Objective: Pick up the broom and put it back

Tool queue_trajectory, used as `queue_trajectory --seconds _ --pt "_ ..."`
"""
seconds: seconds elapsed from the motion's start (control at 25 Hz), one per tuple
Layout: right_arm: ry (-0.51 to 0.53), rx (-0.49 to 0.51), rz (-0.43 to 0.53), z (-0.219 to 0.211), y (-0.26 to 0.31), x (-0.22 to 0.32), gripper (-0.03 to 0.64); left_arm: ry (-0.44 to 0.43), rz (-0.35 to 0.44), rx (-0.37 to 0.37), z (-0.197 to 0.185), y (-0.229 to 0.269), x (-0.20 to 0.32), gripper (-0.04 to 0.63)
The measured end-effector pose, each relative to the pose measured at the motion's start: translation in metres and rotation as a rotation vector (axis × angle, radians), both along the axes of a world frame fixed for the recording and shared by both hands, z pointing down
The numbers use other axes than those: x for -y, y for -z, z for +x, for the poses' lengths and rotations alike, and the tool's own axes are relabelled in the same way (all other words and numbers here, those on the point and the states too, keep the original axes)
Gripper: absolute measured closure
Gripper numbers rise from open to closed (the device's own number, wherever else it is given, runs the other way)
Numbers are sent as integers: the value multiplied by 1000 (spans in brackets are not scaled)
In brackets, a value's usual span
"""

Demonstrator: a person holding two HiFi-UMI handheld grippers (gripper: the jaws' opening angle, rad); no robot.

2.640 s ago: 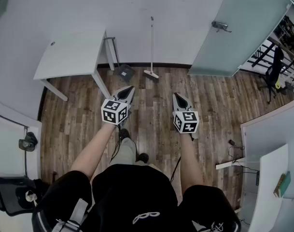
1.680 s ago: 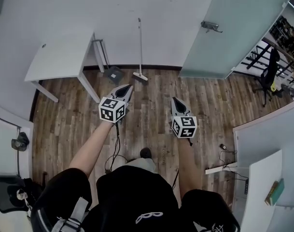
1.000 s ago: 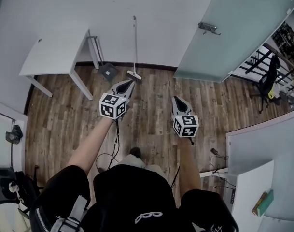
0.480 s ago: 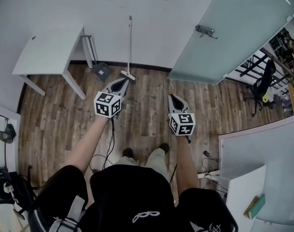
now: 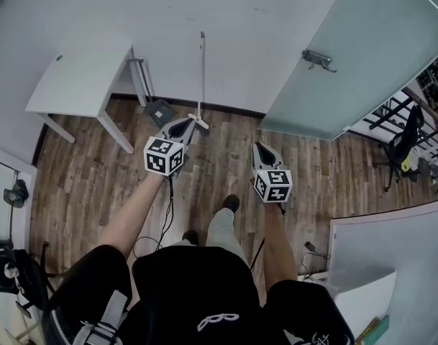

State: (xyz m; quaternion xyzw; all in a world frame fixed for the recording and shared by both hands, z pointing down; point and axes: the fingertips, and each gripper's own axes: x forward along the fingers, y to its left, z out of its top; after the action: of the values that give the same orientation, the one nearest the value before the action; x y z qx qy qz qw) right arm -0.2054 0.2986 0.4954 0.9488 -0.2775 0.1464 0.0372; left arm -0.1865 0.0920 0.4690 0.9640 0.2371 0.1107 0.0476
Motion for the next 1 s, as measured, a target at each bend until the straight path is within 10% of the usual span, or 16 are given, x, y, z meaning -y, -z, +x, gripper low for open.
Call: queue_trajectory --seconds 1.0 --pt "206 11 31 262 1 -42 592 167 48 14 216 11 -53 578"
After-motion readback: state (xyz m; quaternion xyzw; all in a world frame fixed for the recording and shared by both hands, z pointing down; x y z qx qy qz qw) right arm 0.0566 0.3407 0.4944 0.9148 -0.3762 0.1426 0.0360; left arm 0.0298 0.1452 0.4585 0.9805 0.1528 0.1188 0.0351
